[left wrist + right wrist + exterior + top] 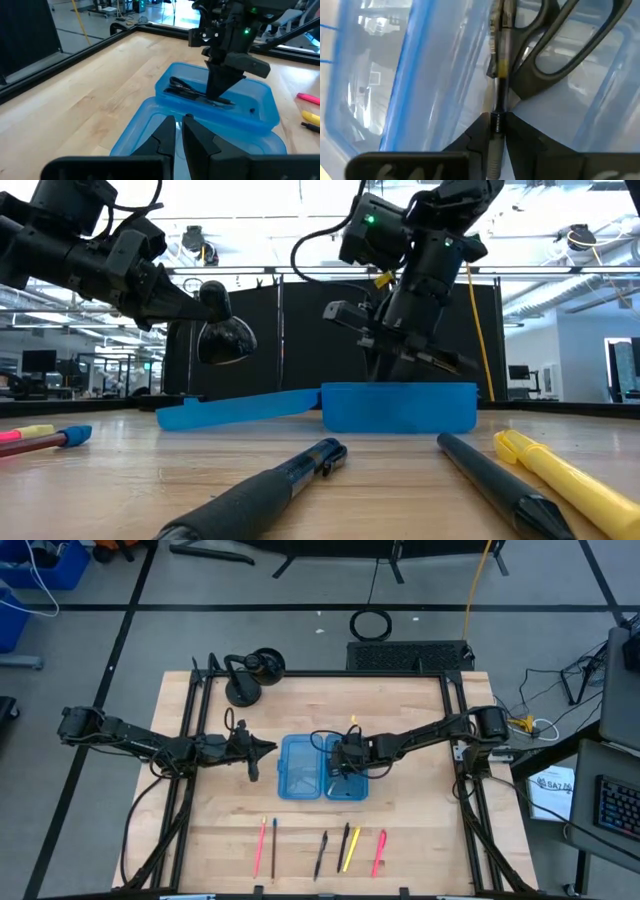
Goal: Pick & place school supplies into a supply box
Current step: Put the right black pen into the blue supply box, then put the pink pencil into the blue supply box
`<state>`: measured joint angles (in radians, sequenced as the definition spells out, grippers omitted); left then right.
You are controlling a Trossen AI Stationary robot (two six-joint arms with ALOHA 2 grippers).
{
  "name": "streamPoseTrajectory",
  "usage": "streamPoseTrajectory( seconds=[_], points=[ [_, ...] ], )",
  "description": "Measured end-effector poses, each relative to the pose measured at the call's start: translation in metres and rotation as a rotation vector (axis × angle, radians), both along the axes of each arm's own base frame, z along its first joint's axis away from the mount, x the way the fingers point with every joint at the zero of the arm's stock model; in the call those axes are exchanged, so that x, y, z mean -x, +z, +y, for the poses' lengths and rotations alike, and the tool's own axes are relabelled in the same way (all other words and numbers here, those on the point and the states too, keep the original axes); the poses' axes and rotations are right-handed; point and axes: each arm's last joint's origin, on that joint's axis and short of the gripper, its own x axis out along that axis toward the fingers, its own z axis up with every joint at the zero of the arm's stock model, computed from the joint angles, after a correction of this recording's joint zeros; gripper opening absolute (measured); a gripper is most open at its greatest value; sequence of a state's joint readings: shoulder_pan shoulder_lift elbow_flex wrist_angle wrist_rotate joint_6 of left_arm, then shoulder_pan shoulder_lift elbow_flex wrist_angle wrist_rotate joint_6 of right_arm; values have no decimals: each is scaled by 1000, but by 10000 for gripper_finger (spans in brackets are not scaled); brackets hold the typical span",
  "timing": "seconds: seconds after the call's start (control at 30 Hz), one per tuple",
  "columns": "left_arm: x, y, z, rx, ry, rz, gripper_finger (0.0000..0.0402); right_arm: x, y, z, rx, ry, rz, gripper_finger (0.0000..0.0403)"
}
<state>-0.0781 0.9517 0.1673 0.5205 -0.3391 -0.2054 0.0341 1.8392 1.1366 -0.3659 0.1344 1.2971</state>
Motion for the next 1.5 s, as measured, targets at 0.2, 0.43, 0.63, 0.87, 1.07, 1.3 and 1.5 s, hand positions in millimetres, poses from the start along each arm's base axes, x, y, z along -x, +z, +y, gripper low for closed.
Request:
streamPoseTrajectory(
  seconds=[0.2,0.43,0.63,0.87,1.07,1.3,1.5],
  points=[
    [0,1,0,14,3,-9,35,1,4,-1,24,2,-10,89],
    [0,1,0,14,1,-10,35,6,26,0,60,22,-59,100],
    [0,1,0,10,0,-8,35,23,81,-1,188,138,-203,100],
    [0,1,0,10,0,-8,35,99,177,7,681,263,-317,89],
    [0,1,0,10,4,-9,35,155,181,16,780,396,-443,76],
    [0,1,0,6,9,-9,35,177,120,24,908,687,-541,12],
    [0,1,0,-12,17,-6,35,186,85,23,971,709,-638,4]
  ],
)
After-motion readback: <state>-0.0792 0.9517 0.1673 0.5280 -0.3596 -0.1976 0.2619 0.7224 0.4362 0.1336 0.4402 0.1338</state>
